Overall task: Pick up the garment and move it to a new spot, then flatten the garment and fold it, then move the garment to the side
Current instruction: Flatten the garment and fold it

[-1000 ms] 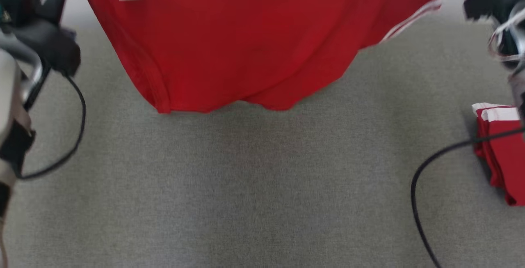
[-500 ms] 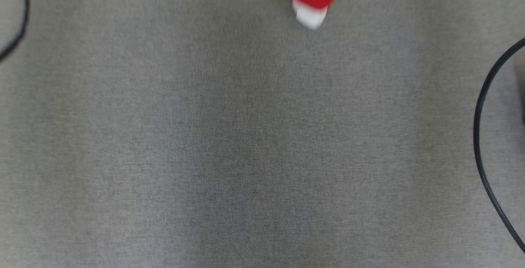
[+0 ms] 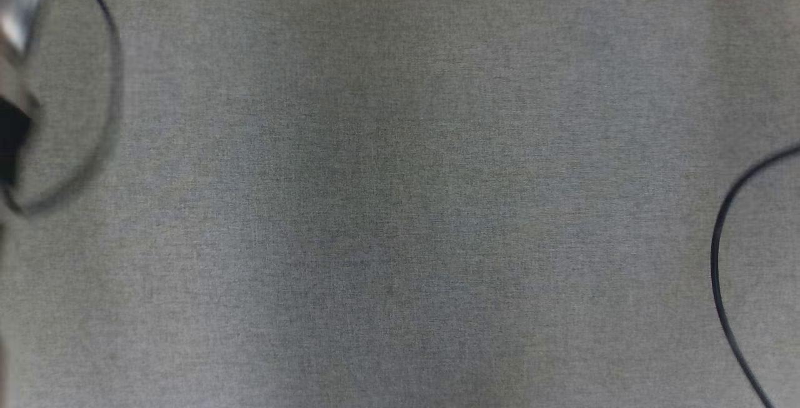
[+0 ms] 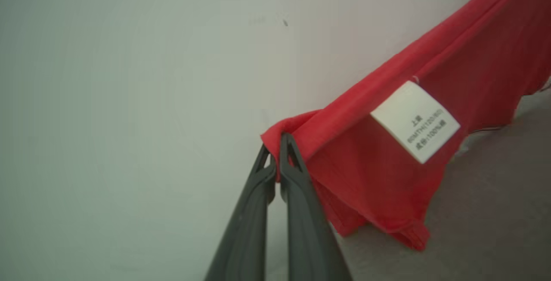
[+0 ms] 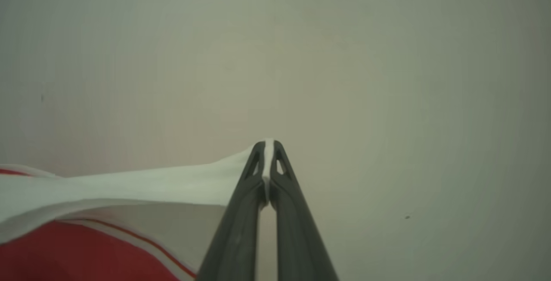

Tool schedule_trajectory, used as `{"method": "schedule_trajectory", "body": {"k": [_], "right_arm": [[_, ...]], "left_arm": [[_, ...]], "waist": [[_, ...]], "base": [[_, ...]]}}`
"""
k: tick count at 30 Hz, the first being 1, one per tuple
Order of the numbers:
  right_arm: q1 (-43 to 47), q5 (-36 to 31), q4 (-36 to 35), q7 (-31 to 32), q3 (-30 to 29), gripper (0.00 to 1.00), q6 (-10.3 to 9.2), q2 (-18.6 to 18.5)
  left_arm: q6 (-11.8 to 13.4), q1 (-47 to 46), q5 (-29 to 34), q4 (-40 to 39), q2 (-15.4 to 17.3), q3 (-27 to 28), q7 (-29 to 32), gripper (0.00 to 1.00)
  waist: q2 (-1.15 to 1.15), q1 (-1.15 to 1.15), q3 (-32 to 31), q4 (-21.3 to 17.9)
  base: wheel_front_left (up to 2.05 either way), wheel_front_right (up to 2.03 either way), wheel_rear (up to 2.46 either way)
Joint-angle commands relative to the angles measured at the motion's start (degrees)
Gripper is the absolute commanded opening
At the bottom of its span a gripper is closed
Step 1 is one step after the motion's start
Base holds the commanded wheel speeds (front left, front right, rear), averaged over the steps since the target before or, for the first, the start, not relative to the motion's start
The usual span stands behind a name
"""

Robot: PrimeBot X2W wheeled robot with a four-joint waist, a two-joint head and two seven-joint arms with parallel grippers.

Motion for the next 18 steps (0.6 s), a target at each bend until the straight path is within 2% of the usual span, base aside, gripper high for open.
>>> {"method": "schedule_trajectory", "body": {"k": [1,5,10,14,18], "right_arm": [[4.8,2.2,-1.7,-0.1,-1.1,0.0,-0.11,-2.0],[19.4,5.4,-4.7,0.0,-4.6,0.0,-0.11,-3.2],[34.9,7.6,-7.9,0.0,-7.8,0.0,-0.11,-2.0],[43.7,8.8,-10.0,-0.1,-8.3,0.0,-0.11,0.0],[50.2,9.9,-11.4,-0.1,-6.2,0.0,-0.11,1.5]], "left_arm": [[0.4,3.2,-1.1,-1.9,0.1,0.9,0.0,0.0],[0.5,14.4,-3.0,-5.7,-2.3,2.4,0.0,0.0],[0.5,29.0,-5.3,-9.0,-6.3,5.6,0.0,0.0],[0.0,39.8,-6.7,-8.3,-9.2,10.3,0.0,0.0],[-1.2,47.4,-7.1,-7.5,-11.8,16.2,0.0,0.0]], "waist": [[-0.02,-0.03,-0.2,-0.1],[-0.02,-0.03,-1.4,0.1],[-0.02,-0.03,-4.9,0.2],[-0.02,-0.03,-8.9,-0.2],[-0.02,-0.03,-12.9,-0.7]], "base": [[0.0,0.0,0.0],[0.0,0.0,0.0],[0.0,0.0,0.0],[0.0,0.0,0.0],[0.0,0.0,0.0]]}}
